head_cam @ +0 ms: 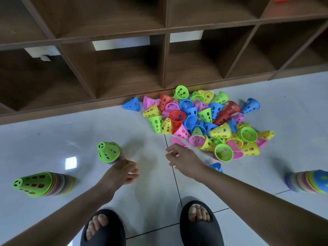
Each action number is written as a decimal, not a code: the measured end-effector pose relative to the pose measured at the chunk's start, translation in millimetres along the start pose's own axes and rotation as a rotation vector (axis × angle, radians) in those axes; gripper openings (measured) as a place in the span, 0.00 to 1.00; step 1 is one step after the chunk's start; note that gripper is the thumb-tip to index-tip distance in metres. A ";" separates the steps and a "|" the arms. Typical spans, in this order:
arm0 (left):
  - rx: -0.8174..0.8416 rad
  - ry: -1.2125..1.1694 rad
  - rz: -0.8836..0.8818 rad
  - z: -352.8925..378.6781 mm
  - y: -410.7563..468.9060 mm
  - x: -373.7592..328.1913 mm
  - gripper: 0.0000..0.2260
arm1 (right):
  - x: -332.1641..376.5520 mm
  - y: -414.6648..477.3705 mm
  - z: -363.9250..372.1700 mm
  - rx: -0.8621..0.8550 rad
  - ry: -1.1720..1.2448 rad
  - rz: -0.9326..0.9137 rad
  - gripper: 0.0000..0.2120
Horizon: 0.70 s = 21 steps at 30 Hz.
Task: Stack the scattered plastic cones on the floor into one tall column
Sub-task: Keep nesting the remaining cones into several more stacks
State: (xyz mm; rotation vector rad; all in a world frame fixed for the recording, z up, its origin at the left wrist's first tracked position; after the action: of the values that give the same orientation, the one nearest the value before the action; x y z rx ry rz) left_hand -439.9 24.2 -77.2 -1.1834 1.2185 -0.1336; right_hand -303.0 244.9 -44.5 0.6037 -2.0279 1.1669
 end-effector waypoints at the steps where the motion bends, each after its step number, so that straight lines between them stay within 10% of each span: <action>1: 0.005 0.027 0.019 7.4 1.7 -7.0 0.11 | -0.1 -7.2 -14.9 -0.056 -0.099 -0.045 0.11; 10: 0.003 0.248 0.209 80.3 2.8 -67.8 0.04 | -43.3 -70.9 -108.3 -0.291 -0.643 -0.171 0.21; 21: -0.101 0.766 0.489 137.0 38.3 -107.9 0.20 | -98.7 -68.9 -101.1 -0.196 -0.772 -0.114 0.22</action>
State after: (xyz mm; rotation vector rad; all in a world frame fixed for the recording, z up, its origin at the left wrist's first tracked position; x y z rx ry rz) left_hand -397.6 196.1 -53.4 -0.8997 2.1769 -0.1644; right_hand -157.6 304.6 -48.3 1.1800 -2.6498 0.6985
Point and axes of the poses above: each hand's wrist, its own y-axis towards the middle knuckle, its own z-axis out of the palm, x = y × z, the point moved 9 cm from there along y, towards the middle knuckle, and after that the axes turned 4 degrees about y, right-handed, at the moved point
